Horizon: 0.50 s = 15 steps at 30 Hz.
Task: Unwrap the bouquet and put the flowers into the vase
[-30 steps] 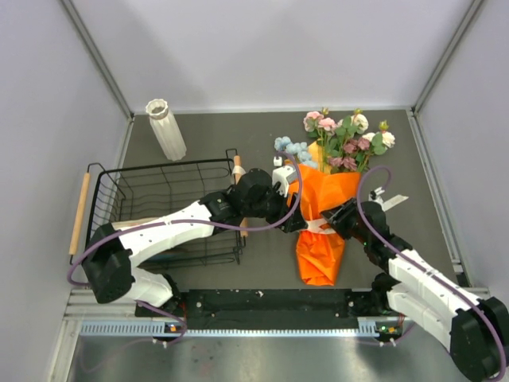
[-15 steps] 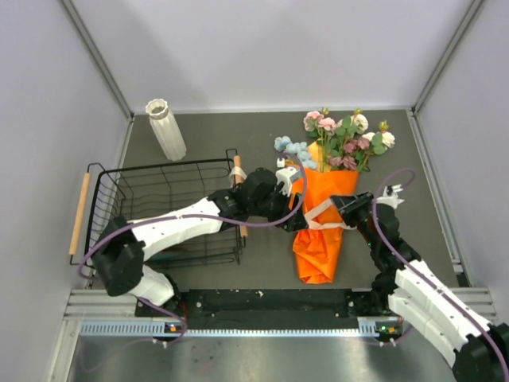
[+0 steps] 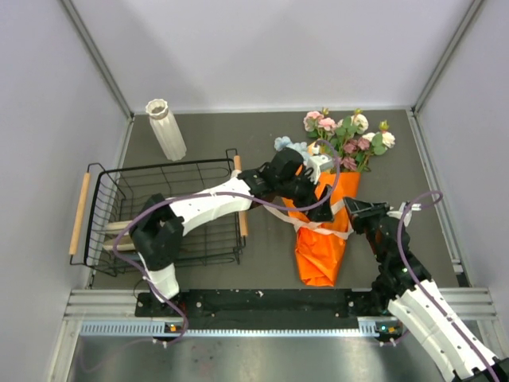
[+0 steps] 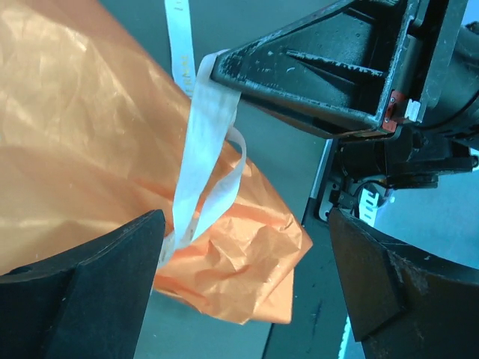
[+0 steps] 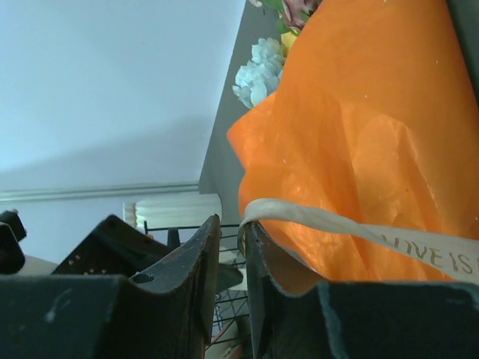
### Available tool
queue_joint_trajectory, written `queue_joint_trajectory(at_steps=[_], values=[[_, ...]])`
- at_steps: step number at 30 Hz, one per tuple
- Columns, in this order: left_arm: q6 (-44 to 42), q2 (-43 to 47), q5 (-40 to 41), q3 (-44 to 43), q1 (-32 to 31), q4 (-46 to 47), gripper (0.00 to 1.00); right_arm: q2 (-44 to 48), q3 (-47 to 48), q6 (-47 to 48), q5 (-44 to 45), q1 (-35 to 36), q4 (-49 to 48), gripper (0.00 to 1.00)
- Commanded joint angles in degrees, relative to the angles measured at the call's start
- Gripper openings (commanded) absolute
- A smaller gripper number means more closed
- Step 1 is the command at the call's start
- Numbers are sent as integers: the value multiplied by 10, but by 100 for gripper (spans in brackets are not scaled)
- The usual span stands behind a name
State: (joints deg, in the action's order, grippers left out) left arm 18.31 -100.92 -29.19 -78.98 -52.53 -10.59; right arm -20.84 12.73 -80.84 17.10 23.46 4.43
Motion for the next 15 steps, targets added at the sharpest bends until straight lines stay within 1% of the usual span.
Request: queue_joint_trajectory(at_steps=[1,2,4,5,6,7,8,9,13,15], values=[[-80,-48,-76,-59,1,-6,95,4,-4,-18,-11,-1,2,21],[-85,-71,-115,-64,2,-9,93,8,-4,-18,-10,-1,2,21],[-81,-84,-133,-64,1,-5,90,12,-3,-13,-8,-1,5,21],[-78,-90,-128,-58,1,5,87,12,-2,-13,-8,-1,8,21],[-77,-93,-112,-55,1,8,81,13,-2,-13,-8,-1,8,21],[-76,-100,-106,-52,2,13,80,12,-3,-13,-10,-1,8,21],[-76,-103,-107,-52,2,14,78,13,-4,-13,-11,-1,8,21],[-74,-106,-111,-52,1,18,72,12,-6,-13,-12,-1,8,21],[-71,-115,-102,-48,1,16,61,14,-6,-15,-14,-2,9,21],[-71,-109,-93,-33,1,22,53,14,-4,-7,-13,-1,10,21]])
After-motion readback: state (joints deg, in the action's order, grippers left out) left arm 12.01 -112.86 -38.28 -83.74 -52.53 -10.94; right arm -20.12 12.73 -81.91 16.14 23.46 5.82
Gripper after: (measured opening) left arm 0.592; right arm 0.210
